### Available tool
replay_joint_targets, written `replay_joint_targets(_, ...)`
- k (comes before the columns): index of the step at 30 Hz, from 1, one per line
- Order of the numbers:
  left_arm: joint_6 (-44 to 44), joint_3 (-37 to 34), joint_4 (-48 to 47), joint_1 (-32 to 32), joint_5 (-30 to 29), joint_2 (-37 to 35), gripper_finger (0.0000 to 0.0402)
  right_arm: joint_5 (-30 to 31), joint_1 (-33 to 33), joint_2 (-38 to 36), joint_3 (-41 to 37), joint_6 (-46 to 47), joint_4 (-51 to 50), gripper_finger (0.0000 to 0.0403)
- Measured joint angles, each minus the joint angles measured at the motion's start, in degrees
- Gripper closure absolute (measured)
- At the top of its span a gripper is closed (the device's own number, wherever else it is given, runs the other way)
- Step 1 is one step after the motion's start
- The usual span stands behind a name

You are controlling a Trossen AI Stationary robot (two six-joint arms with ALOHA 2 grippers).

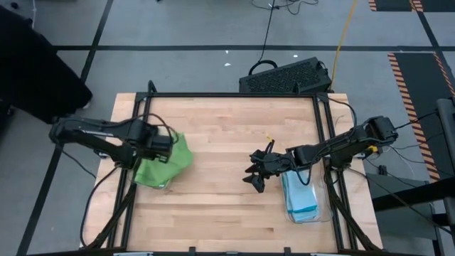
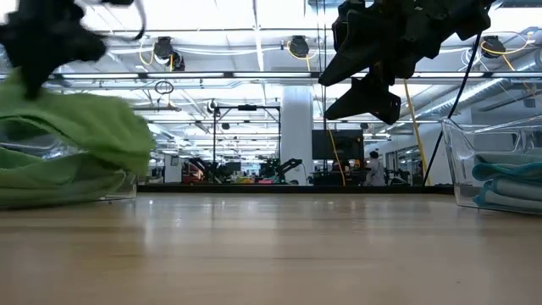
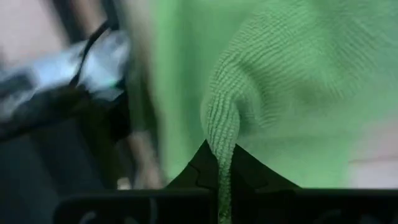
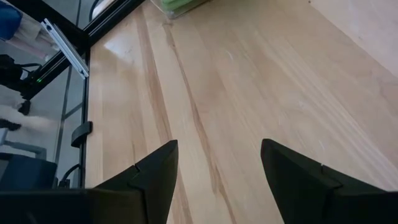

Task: Sort microfiber towel by color & place in baskets
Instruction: Put the folded green microfiber towel into the left transparent bin, then return to Home Position

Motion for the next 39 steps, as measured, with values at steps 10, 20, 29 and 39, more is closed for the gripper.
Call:
replay_joint_targets(10, -9.09, -16.14, 3.69, -1.03, 9.15, -8.27, 0.0348, -0.10, 0.00, 0.02, 0.00, 0.17, 0.00, 0.0181)
replay_joint_targets(20, -8.46, -15.60, 3.75, -1.22, 12.14, -10.60, 0.0340, 0.53, -0.02, 0.02, 0.00, 1.43, -0.07, 0.0181)
replay_joint_targets(29, -2.86, -15.60, 1.30, -1.18, 10.53, -10.97, 0.0261, 2.82, -1.99, -2.03, 0.00, 5.68, 0.48, 0.0181)
replay_joint_targets(39, 6.93, -8.75, 1.34, -0.13, 10.09, -14.66, 0.0143, 2.56, -4.12, -10.74, 0.00, -10.42, 4.40, 0.0211)
